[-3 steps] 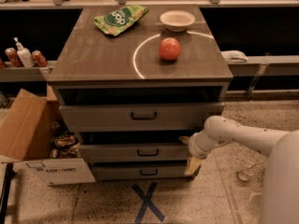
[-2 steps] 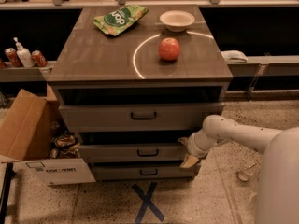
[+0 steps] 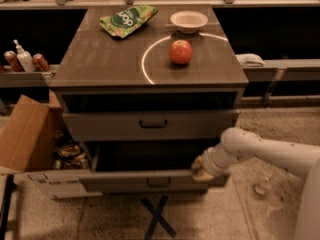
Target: Open middle drawer
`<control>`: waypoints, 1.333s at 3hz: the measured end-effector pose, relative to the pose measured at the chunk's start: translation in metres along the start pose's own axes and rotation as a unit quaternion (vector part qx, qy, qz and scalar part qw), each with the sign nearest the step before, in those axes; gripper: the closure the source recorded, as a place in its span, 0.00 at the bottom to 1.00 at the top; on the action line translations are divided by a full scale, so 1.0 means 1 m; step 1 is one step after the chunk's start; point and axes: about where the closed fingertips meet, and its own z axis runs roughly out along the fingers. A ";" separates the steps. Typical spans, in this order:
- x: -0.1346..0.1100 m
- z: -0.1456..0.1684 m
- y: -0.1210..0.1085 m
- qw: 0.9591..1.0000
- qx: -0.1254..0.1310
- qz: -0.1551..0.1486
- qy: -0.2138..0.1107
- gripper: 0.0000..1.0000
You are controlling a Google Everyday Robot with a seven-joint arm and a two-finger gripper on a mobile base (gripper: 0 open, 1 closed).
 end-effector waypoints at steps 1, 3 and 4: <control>0.000 0.000 0.000 1.000 0.000 0.000 0.000 1.00; -0.014 -0.004 0.041 0.999 -0.012 -0.005 -0.037 1.00; -0.014 -0.004 0.042 0.999 -0.013 -0.005 -0.037 1.00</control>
Offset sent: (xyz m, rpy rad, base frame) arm -0.1396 0.0054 0.0225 0.1606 0.0682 0.0769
